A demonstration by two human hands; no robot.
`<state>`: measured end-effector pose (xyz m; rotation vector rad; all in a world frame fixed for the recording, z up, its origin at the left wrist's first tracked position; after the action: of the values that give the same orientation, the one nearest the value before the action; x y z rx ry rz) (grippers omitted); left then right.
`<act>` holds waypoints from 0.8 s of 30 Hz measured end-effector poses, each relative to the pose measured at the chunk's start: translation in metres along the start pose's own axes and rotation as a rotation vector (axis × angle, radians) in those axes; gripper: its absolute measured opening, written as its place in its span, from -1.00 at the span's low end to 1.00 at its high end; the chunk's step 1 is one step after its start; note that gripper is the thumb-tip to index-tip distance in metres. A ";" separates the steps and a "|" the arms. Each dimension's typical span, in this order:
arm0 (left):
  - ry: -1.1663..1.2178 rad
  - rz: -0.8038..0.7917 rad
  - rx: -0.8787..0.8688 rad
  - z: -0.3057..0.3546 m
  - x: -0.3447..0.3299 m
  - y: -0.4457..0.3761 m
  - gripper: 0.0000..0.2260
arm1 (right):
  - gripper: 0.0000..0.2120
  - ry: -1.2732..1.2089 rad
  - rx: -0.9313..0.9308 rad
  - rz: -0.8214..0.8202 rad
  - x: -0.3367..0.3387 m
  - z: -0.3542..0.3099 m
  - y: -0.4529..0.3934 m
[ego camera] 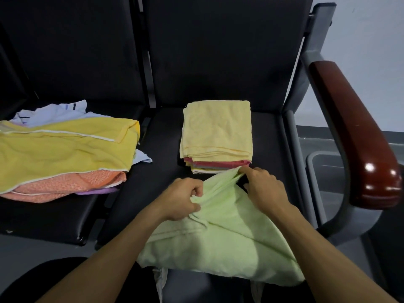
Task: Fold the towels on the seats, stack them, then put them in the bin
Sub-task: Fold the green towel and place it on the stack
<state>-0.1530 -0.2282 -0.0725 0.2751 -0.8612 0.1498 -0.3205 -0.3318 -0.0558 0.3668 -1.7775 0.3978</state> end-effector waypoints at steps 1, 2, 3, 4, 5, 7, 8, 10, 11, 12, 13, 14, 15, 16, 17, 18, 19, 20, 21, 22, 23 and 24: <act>-0.020 0.050 0.031 -0.007 0.009 -0.003 -0.69 | -0.73 -0.011 0.005 0.010 0.002 0.002 0.000; -0.034 0.111 0.062 -0.013 0.019 -0.006 -0.69 | -0.77 -0.027 0.009 0.028 0.005 0.003 0.000; -0.040 0.179 0.087 -0.017 0.030 -0.008 -0.70 | -0.81 -0.046 0.009 0.047 0.008 0.003 0.001; -0.040 0.246 0.103 -0.020 0.041 -0.010 -0.70 | -0.84 -0.060 0.010 0.057 0.011 0.003 0.001; -0.037 0.301 0.112 -0.021 0.050 -0.011 -0.71 | -0.85 -0.065 0.012 0.057 0.013 0.002 0.001; -0.039 0.375 0.121 -0.021 0.061 -0.012 -0.72 | -0.83 -0.079 0.025 0.040 0.014 -0.003 0.002; -0.041 0.402 0.126 -0.021 0.065 -0.012 -0.73 | -0.79 -0.102 0.031 0.040 0.015 -0.006 0.002; -0.040 0.442 0.143 -0.023 0.071 -0.011 -0.74 | -0.70 -0.151 0.051 0.063 0.021 -0.011 0.001; -0.035 0.458 0.149 -0.024 0.074 -0.011 -0.75 | -0.68 -0.164 0.071 0.075 0.023 -0.014 0.002; -0.025 0.473 0.154 -0.025 0.076 -0.011 -0.76 | -0.67 -0.162 0.095 0.074 0.025 -0.017 0.002; -0.008 0.485 0.158 -0.026 0.078 -0.011 -0.78 | -0.67 -0.147 0.120 0.059 0.024 -0.020 0.004; 0.014 0.491 0.162 -0.026 0.080 -0.011 -0.79 | -0.68 -0.126 0.145 0.036 0.022 -0.023 0.006; 0.032 0.489 0.167 -0.027 0.080 -0.012 -0.81 | -0.69 -0.119 0.163 0.018 0.020 -0.024 0.008; 0.043 0.483 0.169 -0.026 0.080 -0.012 -0.82 | -0.73 -0.128 0.174 0.015 0.019 -0.024 0.008; 0.046 0.478 0.171 -0.026 0.079 -0.013 -0.82 | -0.76 -0.147 0.177 0.021 0.020 -0.024 0.008; 0.049 0.476 0.171 -0.026 0.079 -0.013 -0.83 | -0.75 -0.170 0.179 0.031 0.021 -0.023 0.007; 0.054 0.477 0.169 -0.026 0.079 -0.013 -0.84 | -0.71 -0.186 0.180 0.035 0.021 -0.022 0.006; 0.061 0.479 0.167 -0.025 0.079 -0.013 -0.84 | -0.67 -0.192 0.179 0.030 0.020 -0.022 0.006; 0.068 0.482 0.166 -0.025 0.079 -0.013 -0.85 | -0.65 -0.192 0.179 0.023 0.020 -0.022 0.005; 0.074 0.489 0.165 -0.025 0.080 -0.013 -0.85 | -0.64 -0.189 0.179 0.020 0.020 -0.024 0.006; 0.077 0.498 0.167 -0.025 0.081 -0.012 -0.85 | -0.63 -0.187 0.181 0.027 0.020 -0.025 0.006; 0.082 0.512 0.172 -0.025 0.082 -0.012 -0.85 | -0.62 -0.191 0.186 0.040 0.022 -0.026 0.007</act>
<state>-0.0787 -0.2307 -0.0273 0.2017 -0.8244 0.7098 -0.3060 -0.3144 -0.0290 0.5160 -1.9413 0.5749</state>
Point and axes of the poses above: each hand's wrist, its own y-axis away from the middle knuckle, its own x-axis out of the back of the hand, z = x × y, the point moved 10 cm from there along -y, towards the middle knuckle, and after that the axes turned 12 degrees about z, right-handed, at the moved point
